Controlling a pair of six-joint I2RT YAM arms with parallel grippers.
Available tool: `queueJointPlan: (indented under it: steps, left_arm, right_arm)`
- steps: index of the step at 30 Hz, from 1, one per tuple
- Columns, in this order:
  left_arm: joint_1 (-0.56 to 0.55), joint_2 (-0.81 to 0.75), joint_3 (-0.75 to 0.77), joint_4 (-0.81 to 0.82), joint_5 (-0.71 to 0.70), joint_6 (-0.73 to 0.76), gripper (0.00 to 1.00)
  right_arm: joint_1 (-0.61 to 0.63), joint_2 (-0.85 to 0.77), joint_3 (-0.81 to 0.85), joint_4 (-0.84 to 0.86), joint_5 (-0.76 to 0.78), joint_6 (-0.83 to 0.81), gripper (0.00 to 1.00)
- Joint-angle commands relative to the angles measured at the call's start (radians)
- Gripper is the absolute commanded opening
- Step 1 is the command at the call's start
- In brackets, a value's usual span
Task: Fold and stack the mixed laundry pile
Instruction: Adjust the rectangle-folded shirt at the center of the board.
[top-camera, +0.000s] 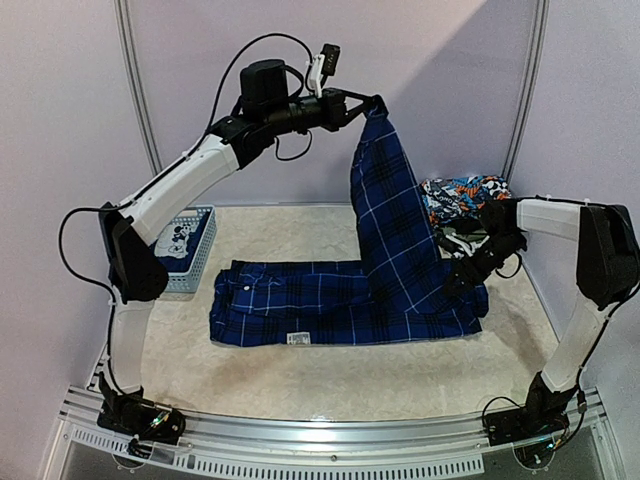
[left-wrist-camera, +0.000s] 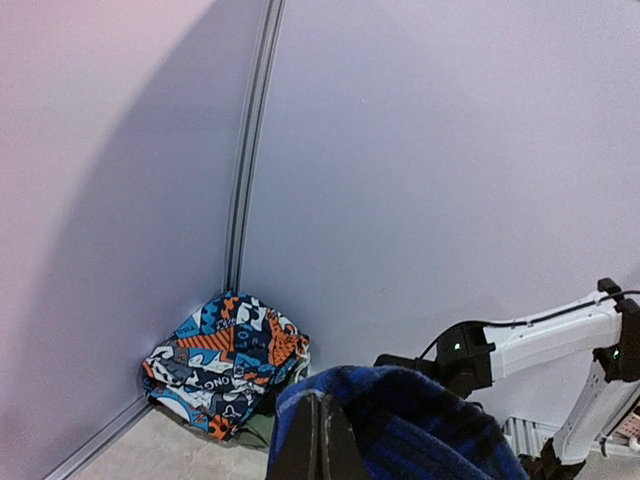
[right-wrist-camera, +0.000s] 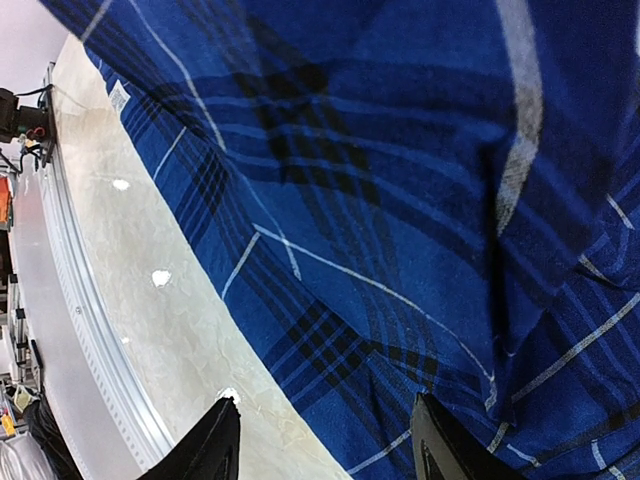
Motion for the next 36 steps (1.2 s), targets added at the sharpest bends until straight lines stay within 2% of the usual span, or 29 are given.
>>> queueJointPlan:
  steps: [1,4,7,10,14,17,20,25,27,29,35,36]
  left_arm:
    - [-0.009,0.051,0.089,0.090,0.021,-0.091,0.00]
    - [-0.010,0.053,0.066,0.093,0.073,-0.127,0.00]
    - [-0.017,0.008,-0.059,0.108,0.138,-0.143,0.00]
    - [-0.018,-0.086,-0.232,0.096,0.209,-0.080,0.00]
    - [-0.020,-0.175,-0.367,0.007,0.430,-0.027,0.00]
    - [-0.045,-0.218,-0.465,-0.037,0.513,-0.015,0.00]
    - [-0.079,-0.230,-0.511,-0.128,0.566,0.034,0.00]
    - [-0.125,-0.256,-0.579,-0.158,0.681,-0.008,0.00]
    - [-0.146,-0.278,-0.593,-0.239,0.704,0.037,0.00]
    - [-0.164,-0.295,-0.594,-0.388,0.707,0.133,0.00]
    - [-0.197,-0.299,-0.554,-1.023,0.544,0.548,0.00]
    - [-0.202,-0.302,-0.551,-1.098,0.511,0.579,0.00]
  right_arm:
    - [0.004,0.013,-0.003,-0.004,-0.025,-0.006,0.58]
    - [0.004,0.008,-0.011,-0.016,-0.038,-0.016,0.58]
    - [0.002,-0.009,-0.017,-0.038,-0.048,-0.037,0.58]
    - [0.001,-0.044,-0.004,-0.080,-0.052,-0.075,0.58]
    - [-0.002,-0.100,0.003,-0.094,-0.012,-0.112,0.58]
    - [-0.007,-0.122,0.005,-0.093,0.009,-0.139,0.59]
    - [-0.009,-0.112,0.022,-0.096,0.016,-0.151,0.59]
    - [-0.024,-0.085,0.049,-0.104,0.016,-0.141,0.59]
    - [-0.025,-0.088,0.047,-0.099,0.019,-0.140,0.59]
    - [-0.026,-0.089,0.041,-0.094,0.019,-0.137,0.59]
    - [-0.027,-0.077,0.028,-0.077,0.012,-0.124,0.59]
    - [-0.027,-0.075,0.028,-0.074,0.012,-0.123,0.59]
